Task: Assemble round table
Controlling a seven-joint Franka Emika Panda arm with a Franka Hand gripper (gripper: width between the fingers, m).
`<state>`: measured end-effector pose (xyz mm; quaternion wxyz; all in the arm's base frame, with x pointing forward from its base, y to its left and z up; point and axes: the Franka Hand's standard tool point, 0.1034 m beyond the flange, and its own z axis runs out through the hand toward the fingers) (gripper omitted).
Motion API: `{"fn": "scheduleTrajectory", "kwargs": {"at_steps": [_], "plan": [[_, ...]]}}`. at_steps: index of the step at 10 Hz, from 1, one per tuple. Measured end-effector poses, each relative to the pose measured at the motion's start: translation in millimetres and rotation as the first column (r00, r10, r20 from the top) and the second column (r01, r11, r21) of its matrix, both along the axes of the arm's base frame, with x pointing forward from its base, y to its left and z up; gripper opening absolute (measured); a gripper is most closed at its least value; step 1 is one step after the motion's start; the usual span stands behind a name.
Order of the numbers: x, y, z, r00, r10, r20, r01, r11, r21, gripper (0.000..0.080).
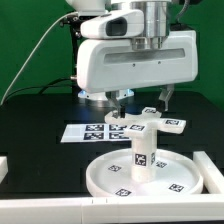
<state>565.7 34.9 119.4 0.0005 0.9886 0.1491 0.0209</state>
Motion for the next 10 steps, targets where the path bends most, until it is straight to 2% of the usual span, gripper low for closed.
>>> {"fn": "scheduleTrajectory", "kwargs": {"at_steps": [3, 8, 9, 10], "plan": [[-4.4, 2.0, -11.5, 0.999, -0.048, 0.0, 0.048, 0.999, -0.004, 0.0649], [-2.2, 6.4, -17.5, 0.998, -0.06, -0.003, 0.06, 0.998, -0.011, 0.0649], [-2.3, 6.3, -17.5, 0.997, -0.082, -0.003, 0.082, 0.997, -0.01, 0.0515], [-2.1, 6.1, -17.4, 0.994, -0.11, -0.002, 0.11, 0.994, -0.008, 0.0515]]}}
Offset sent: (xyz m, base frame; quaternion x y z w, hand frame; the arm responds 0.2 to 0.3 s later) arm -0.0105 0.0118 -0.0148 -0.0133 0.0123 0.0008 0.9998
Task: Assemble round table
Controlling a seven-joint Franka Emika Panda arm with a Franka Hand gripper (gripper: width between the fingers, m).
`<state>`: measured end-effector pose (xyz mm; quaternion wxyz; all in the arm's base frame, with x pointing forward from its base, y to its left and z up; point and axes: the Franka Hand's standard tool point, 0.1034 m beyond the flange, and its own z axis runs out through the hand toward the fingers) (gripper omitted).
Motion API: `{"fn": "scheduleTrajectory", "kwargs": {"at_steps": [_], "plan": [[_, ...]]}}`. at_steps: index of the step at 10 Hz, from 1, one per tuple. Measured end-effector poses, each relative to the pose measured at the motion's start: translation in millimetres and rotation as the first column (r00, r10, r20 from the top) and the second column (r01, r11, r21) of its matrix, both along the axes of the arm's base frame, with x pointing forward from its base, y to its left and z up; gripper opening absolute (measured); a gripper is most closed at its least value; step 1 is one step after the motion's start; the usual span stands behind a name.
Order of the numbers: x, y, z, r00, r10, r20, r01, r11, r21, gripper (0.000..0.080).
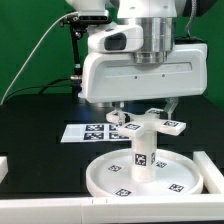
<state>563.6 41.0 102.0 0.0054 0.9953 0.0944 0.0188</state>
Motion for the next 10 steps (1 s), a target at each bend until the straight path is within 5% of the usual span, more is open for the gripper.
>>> {"fn": "scheduleTrajectory", "kwargs": {"at_steps": [1, 5, 10], "plan": [[0.0, 0.0, 0.0, 0.997, -0.081, 0.0, 0.081, 0.997, 0.003, 0.044], [-0.6, 0.8, -0.9, 0.864, -0.503, 0.027, 0.503, 0.864, 0.03, 0.044], [-1.7, -0.6, -2.1, 0.24, -0.97, -0.045, 0.965, 0.233, 0.121, 0.0442]]}}
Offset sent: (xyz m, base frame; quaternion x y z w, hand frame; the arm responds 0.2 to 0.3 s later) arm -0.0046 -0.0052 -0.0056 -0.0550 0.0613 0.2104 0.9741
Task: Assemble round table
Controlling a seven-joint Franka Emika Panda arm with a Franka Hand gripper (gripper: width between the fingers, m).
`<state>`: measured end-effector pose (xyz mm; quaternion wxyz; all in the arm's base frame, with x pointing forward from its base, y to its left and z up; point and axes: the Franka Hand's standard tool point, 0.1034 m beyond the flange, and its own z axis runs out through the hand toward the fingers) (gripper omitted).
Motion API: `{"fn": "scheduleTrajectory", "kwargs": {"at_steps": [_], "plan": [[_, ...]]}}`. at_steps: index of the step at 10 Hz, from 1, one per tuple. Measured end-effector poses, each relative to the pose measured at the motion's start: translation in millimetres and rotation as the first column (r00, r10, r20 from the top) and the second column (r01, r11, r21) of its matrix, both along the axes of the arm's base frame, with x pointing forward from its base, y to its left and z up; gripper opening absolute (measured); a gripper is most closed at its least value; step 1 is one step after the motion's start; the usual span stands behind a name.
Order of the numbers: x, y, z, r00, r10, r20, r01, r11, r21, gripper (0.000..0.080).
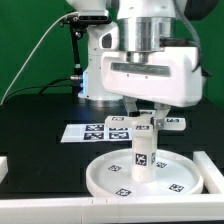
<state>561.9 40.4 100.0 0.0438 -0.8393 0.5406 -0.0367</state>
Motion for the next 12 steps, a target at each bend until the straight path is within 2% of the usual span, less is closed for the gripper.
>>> {"fn": "scheduleTrajectory", "kwargs": {"at_steps": [2, 4, 5, 8, 10, 12], "plan": [[-0.4, -0.6, 0.1, 0.991, -0.13, -0.007, 0.13, 0.991, 0.021, 0.0442], [-0.8, 0.0, 0.1, 0.997, -0.079, -0.013, 0.079, 0.997, 0.017, 0.0449], [-0.7, 2.1, 3.6, 0.999, -0.028, -0.04, 0.029, 0.999, 0.024, 0.0612], [3.4, 3.2, 25.1, 0.96, 0.275, -0.045, -0.274, 0.961, 0.039, 0.0647], [5.4, 2.8, 29.0, 0.829, 0.559, -0.019, -0.559, 0.829, 0.015, 0.0649], [-0.6, 5.1, 21.0, 0.577, 0.815, -0.054, -0.816, 0.578, 0.021, 0.0649]]}}
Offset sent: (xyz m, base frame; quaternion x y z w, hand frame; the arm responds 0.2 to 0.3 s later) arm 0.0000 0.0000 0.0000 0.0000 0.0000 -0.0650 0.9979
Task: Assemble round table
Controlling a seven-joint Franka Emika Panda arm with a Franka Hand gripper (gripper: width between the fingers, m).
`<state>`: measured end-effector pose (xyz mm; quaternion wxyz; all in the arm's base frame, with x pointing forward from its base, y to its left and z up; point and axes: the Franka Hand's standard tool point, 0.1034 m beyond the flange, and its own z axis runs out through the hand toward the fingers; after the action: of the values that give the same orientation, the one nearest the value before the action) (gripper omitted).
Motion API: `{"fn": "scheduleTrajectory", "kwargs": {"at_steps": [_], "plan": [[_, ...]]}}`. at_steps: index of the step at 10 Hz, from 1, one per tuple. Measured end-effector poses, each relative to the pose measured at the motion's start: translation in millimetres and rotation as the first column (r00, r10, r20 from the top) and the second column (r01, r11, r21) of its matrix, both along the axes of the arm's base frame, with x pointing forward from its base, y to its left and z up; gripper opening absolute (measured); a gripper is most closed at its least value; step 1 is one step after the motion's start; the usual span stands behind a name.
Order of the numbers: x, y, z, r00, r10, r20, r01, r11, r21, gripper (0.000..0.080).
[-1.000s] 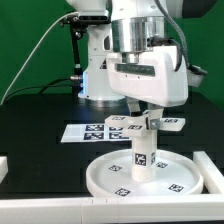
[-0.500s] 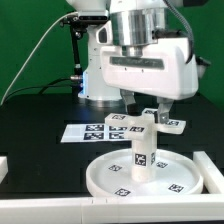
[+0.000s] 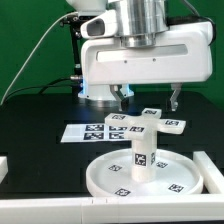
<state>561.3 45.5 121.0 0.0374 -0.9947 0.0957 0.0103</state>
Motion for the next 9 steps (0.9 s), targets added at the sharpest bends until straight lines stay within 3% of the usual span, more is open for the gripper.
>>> {"fn": "scheduleTrajectory", "kwargs": {"at_steps": [4, 7, 9], "plan": [[-0.2, -3.3, -1.3, 0.962, 0.273, 0.015, -0.273, 0.962, -0.019, 0.0649], [4.0, -9.7, 0.4, 0.8, 0.601, 0.003, -0.598, 0.796, -0.094, 0.0649], [2.9, -15.7, -3.8, 0.807, 0.591, -0.005, -0.589, 0.803, -0.088, 0.0649]]}}
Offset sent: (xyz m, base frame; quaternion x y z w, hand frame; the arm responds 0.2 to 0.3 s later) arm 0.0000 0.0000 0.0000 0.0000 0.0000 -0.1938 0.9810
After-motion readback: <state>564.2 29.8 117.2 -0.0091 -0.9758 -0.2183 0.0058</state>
